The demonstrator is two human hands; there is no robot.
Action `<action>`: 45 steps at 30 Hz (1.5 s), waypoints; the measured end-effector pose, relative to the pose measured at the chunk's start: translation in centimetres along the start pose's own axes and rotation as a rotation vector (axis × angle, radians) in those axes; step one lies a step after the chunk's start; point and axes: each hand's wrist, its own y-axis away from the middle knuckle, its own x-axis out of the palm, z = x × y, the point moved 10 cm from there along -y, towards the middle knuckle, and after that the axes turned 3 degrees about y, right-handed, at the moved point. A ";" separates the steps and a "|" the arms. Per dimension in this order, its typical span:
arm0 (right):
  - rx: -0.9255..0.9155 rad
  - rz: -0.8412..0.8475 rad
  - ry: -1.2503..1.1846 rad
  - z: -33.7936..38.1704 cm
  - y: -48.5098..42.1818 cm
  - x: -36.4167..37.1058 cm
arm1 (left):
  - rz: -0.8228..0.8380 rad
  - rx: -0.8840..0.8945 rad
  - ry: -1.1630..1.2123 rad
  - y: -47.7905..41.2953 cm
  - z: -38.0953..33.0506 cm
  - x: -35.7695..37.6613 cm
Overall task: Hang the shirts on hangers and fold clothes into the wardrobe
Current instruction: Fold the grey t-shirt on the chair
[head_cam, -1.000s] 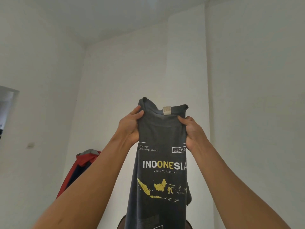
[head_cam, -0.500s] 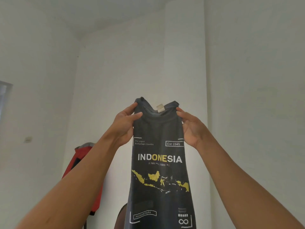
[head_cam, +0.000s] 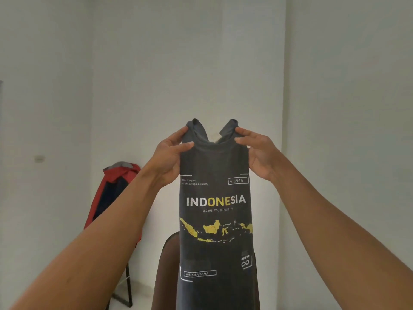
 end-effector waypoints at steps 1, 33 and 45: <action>0.013 0.000 -0.034 -0.9 0.3 -0.2 | -0.008 -0.014 -0.001 0.3 0.8 -0.2; 0.862 -0.378 -0.332 -50.3 10.4 -8.6 | -0.272 -0.776 0.143 9.9 44.3 -19.2; 1.015 -0.449 -0.348 -54.9 18.6 -6.6 | -0.378 -0.909 0.245 18.6 48.0 -21.8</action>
